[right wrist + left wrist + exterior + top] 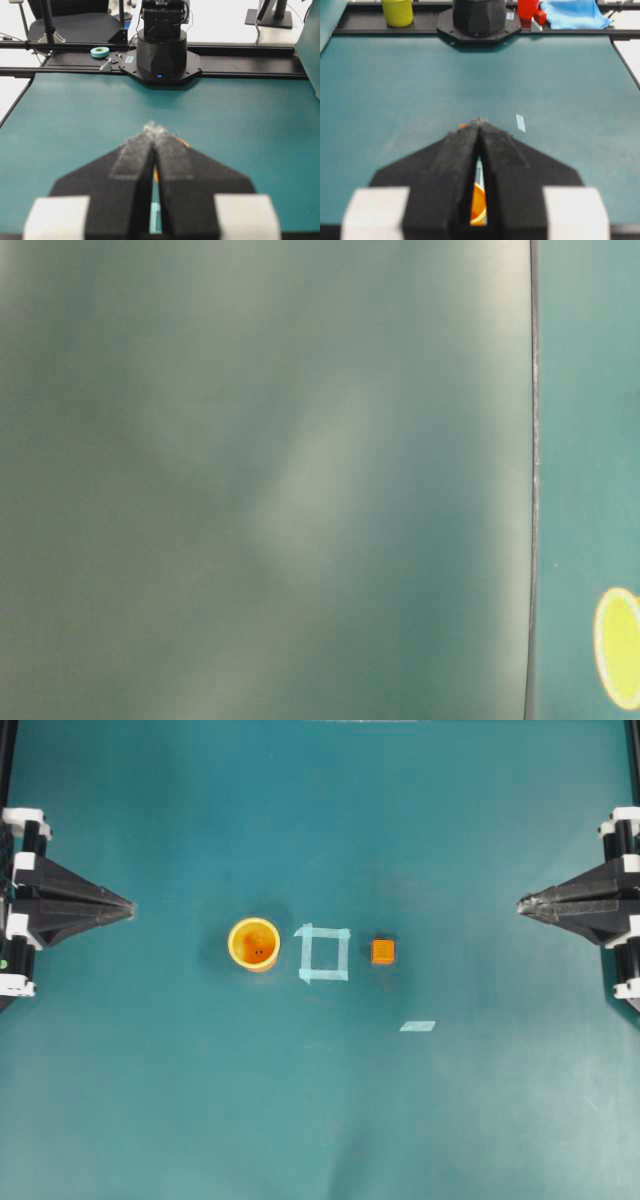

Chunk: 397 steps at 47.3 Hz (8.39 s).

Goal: Move the cup to the right with left arm.

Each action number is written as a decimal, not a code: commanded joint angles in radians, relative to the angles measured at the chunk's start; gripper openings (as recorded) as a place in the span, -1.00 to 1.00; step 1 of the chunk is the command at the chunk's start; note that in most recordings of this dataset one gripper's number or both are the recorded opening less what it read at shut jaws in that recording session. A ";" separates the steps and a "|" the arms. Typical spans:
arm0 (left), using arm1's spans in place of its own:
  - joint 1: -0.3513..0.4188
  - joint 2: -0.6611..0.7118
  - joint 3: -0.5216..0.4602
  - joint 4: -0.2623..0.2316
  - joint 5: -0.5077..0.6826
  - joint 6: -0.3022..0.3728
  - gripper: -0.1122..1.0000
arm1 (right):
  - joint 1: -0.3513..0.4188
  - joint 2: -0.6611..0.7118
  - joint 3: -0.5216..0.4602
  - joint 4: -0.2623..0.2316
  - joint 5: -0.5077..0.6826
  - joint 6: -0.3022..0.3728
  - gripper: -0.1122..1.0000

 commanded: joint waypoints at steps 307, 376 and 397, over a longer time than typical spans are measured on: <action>0.031 1.371 -1.088 0.009 -0.031 0.005 0.36 | -0.006 -0.025 -0.118 0.000 0.121 0.005 -0.81; 0.041 1.632 -1.511 0.011 0.109 0.003 0.36 | -0.006 -0.035 -0.121 0.000 0.127 -0.005 -0.81; 0.038 1.637 -1.516 0.011 0.110 0.003 0.36 | -0.008 -0.035 -0.120 0.000 0.127 -0.008 -0.81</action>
